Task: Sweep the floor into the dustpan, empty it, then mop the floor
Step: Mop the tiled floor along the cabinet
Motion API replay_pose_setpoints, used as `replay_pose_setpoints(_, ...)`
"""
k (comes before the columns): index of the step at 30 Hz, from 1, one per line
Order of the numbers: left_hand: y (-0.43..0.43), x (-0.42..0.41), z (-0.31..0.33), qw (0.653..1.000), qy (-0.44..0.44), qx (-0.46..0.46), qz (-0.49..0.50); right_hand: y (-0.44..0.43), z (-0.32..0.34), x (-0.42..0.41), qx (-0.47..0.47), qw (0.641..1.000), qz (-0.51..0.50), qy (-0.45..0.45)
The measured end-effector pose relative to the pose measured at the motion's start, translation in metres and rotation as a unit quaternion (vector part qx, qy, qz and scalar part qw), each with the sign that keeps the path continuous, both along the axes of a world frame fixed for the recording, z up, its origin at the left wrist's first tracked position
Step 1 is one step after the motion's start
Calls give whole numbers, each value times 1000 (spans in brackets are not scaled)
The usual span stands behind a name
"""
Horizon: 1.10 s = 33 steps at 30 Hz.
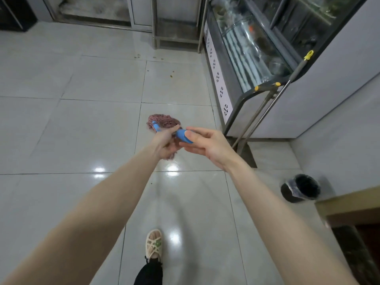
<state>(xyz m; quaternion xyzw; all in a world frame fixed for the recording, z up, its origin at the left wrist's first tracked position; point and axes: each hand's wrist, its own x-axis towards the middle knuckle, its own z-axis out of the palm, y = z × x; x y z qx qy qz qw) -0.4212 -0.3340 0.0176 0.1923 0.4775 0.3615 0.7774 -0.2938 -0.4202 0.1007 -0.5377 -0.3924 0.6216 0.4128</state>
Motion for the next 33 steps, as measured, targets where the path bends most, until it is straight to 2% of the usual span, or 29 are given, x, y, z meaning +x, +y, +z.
replay_pose_setpoints(6,68,-26,0,996,69,1,-47,73,-7,-14,-75,994,43,64)
replay_pose_setpoints(10,112,-27,-6,996,71,-27,-50,120,-8,-21,-119,991,45,45)
replay_pose_setpoints(14,152,-26,-19,992,110,-41,-56,163,-24,-28,-162,985,47,35)
replay_pose_setpoints(19,202,-23,-24,990,108,-50,-70,212,-33,-23,-197,979,4,49)
replay_pose_setpoints(25,270,0,-29,985,141,-43,-92,279,-39,-6,-223,975,-20,15)
replay_pose_setpoints(33,400,41,-24,978,186,-19,-91,407,-33,32,-244,963,-64,91)
